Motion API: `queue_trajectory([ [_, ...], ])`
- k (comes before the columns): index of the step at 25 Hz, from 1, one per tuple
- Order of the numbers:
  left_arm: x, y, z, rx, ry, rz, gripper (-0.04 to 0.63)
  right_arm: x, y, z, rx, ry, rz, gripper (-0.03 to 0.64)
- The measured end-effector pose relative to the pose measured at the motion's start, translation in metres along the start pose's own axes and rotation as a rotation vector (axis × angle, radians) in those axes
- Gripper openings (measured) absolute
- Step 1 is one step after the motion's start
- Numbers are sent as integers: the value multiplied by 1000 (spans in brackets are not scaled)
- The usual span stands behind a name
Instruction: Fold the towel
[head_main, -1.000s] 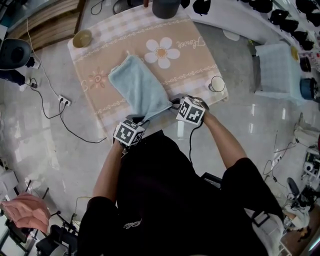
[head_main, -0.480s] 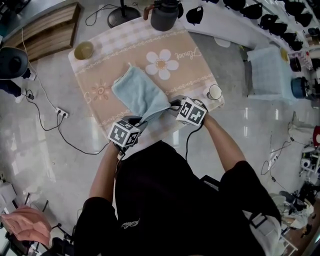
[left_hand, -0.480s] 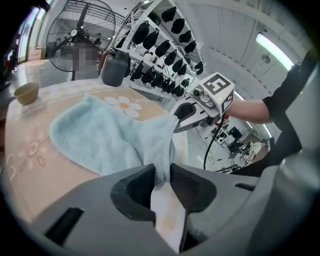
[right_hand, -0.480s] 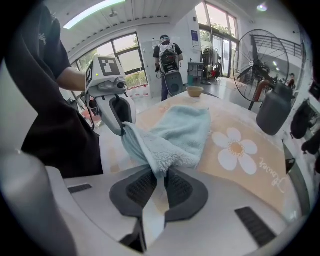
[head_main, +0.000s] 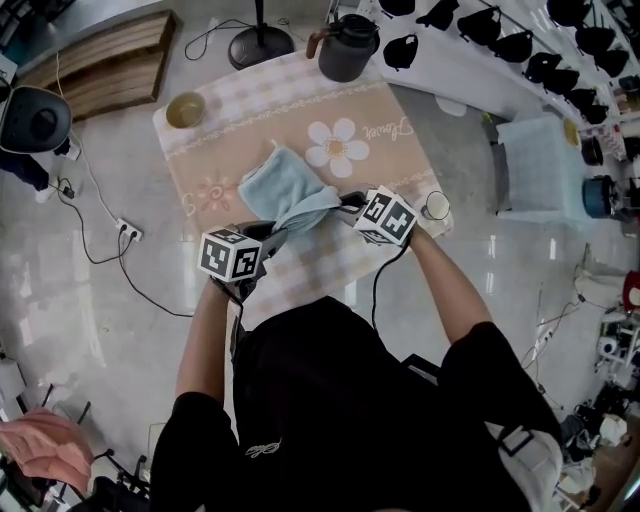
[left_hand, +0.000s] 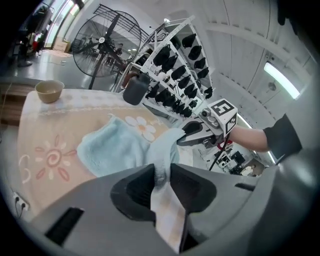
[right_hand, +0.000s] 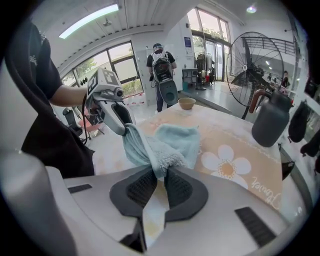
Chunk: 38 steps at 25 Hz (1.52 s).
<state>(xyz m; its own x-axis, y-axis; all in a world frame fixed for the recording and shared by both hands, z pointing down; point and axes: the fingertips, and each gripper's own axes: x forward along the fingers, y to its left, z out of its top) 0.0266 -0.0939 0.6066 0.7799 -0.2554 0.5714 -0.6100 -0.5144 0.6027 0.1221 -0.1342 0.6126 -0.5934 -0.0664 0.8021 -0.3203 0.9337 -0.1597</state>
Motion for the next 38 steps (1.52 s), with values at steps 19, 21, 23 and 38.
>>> queue_trajectory([
  [19, -17, 72, 35, -52, -58, 156, 100, 36, -40, 52, 59, 13, -37, 43],
  [21, -17, 76, 36, -48, -57, 169, 100, 39, -42, 54, 60, 14, -41, 43],
  [23, -17, 80, 36, -40, -55, 184, 100, 41, -43, 57, 61, 15, -49, 43],
  [38, -37, 99, 55, -60, -209, 304, 179, 44, -59, 84, 179, -145, -136, 95],
])
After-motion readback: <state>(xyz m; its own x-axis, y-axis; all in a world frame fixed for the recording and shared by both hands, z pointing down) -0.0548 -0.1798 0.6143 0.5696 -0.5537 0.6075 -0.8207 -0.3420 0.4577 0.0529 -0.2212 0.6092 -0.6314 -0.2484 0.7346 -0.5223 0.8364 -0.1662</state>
